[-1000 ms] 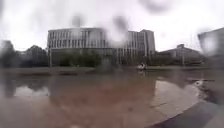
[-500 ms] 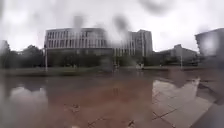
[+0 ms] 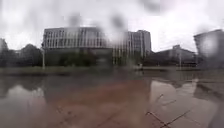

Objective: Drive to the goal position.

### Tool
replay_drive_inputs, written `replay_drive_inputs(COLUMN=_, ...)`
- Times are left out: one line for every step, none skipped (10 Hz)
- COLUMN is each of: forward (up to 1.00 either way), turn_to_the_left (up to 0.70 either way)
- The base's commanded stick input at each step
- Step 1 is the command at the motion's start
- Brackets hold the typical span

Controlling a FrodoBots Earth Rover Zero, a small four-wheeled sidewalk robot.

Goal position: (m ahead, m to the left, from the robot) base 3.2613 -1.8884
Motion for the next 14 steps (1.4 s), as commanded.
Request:
replay_drive_inputs(forward=0.7, turn_to_the_left=0.0)
replay_drive_inputs(forward=0.7, turn_to_the_left=0.0)
replay_drive_inputs(forward=0.7, turn_to_the_left=0.0)
replay_drive_inputs(forward=0.7, turn_to_the_left=0.0)
replay_drive_inputs(forward=0.7, turn_to_the_left=0.0)
replay_drive_inputs(forward=0.7, turn_to_the_left=0.0)
replay_drive_inputs(forward=0.7, turn_to_the_left=0.0)
replay_drive_inputs(forward=0.7, turn_to_the_left=0.0)
replay_drive_inputs(forward=0.7, turn_to_the_left=0.0)
replay_drive_inputs(forward=0.7, turn_to_the_left=0.0)
replay_drive_inputs(forward=0.7, turn_to_the_left=0.0)
replay_drive_inputs(forward=0.7, turn_to_the_left=0.0)
replay_drive_inputs(forward=0.7, turn_to_the_left=0.0)
replay_drive_inputs(forward=0.7, turn_to_the_left=0.0)
